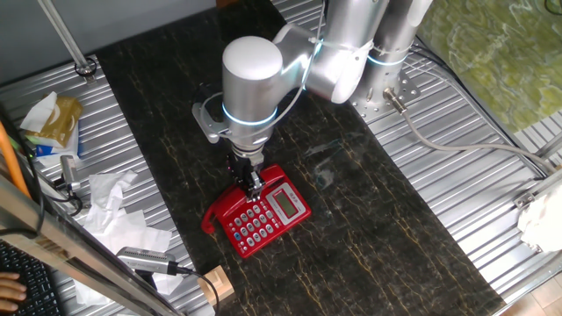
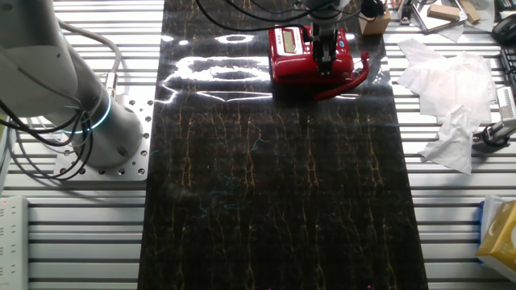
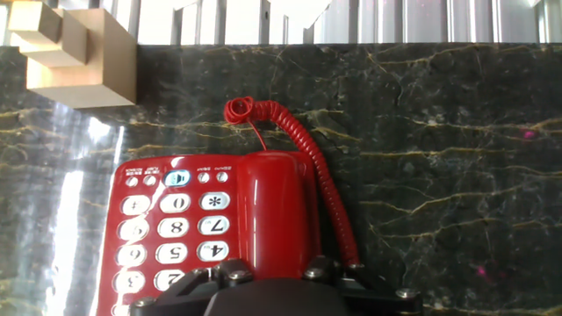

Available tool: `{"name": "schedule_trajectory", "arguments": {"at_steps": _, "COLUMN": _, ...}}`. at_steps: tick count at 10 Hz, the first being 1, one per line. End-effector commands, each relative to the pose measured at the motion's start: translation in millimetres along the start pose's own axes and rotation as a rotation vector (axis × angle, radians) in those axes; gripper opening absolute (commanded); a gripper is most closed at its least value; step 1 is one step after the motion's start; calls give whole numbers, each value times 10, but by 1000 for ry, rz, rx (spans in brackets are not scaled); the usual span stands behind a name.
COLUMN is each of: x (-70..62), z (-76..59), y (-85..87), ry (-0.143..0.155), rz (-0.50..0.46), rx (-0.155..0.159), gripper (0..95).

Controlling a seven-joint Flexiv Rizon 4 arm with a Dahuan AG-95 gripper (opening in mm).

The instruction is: Place the handset of the telephone on the corresponding phone cradle

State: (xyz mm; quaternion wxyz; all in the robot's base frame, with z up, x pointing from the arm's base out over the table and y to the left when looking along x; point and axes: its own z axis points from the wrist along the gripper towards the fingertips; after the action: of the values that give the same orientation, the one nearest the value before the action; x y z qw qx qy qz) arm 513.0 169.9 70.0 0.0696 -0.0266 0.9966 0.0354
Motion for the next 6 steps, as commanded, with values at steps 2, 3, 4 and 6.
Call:
{"name": "schedule_trajectory", "arguments": {"at_steps": 2, "x": -1, "z": -2, "y": -4, "ry": -8, "rz": -8, "rx": 3, "gripper": 0}}
{"name": "schedule_trajectory", "arguments": {"at_steps": 3, "x": -1, "z": -2, "y": -4, "ry": -9, "rz": -11, "rx": 2, "gripper": 190}}
{"name": "schedule_trajectory", "arguments": {"at_steps": 4, "x": -1, "z": -2, "y": -4, "ry": -10, "rz": -11, "rx": 2, "gripper": 190}}
{"name": "schedule_trajectory", "arguments": {"at_steps": 6, "x": -1, "z": -2, "y": -4, "ry": -15, "rz": -18, "rx": -4, "gripper": 380}}
